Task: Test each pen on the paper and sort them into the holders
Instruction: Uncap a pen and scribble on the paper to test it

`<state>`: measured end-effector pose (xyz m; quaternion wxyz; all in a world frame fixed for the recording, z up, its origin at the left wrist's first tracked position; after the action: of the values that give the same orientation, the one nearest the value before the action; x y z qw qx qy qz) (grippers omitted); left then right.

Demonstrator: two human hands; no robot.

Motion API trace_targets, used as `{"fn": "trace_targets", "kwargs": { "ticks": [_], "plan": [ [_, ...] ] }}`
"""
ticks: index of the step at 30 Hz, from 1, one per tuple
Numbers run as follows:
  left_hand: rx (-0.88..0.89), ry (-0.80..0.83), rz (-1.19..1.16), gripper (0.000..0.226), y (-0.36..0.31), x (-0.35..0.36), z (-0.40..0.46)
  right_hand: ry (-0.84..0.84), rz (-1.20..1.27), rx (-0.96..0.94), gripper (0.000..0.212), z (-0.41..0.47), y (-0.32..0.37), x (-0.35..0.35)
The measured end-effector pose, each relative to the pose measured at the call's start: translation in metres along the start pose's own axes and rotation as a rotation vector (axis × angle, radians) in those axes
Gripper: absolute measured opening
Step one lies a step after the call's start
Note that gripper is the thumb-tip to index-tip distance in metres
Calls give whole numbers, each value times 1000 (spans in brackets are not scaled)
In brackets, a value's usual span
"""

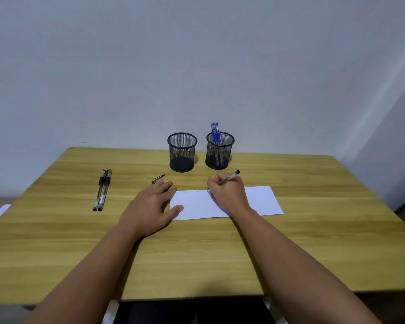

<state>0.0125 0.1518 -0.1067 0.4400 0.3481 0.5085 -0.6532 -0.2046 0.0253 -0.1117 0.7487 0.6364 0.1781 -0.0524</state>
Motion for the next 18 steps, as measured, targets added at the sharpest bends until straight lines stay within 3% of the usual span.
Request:
{"fn": "trace_targets", "kwargs": {
  "ticks": [18],
  "plan": [
    [8, -1, 11, 79, -1, -1, 0, -69, 12, -48, 39, 4, -7, 0]
  ]
}}
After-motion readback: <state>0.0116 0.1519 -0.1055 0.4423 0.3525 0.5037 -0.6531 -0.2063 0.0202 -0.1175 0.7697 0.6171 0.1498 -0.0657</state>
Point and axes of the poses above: each hand's wrist, its own z-axis towards the middle knuckle, its own x-axis out of the palm, y = z × x, the point moved 1 cm from there along z, towards the middle knuckle, and after that the axes turned 2 degrees about -z, right-handed, at the moved point
